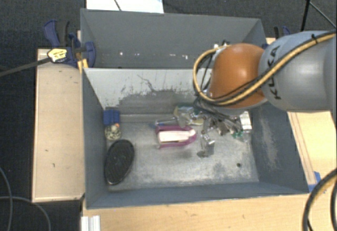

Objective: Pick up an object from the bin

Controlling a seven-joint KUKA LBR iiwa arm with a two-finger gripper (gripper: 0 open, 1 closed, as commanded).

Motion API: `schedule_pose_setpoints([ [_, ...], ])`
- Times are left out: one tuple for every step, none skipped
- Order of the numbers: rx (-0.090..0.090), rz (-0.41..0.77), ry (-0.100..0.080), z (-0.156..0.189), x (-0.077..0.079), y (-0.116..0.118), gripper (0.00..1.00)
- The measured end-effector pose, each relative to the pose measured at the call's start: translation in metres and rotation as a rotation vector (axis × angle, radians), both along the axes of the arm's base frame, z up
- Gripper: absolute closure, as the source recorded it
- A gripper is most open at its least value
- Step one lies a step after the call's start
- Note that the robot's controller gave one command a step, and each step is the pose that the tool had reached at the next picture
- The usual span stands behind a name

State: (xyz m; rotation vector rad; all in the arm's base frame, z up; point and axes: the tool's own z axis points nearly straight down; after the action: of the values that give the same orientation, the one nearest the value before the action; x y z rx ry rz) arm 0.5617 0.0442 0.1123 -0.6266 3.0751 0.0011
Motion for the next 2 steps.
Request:
schedule_pose_setpoints([
  [0.006, 0.038, -0.008, -0.0391, 0.0189, 0.0034, 0.0],
  [0.008, 0.038, -0.011, -0.0355, 0.0195, 0.0053, 1.0],
])
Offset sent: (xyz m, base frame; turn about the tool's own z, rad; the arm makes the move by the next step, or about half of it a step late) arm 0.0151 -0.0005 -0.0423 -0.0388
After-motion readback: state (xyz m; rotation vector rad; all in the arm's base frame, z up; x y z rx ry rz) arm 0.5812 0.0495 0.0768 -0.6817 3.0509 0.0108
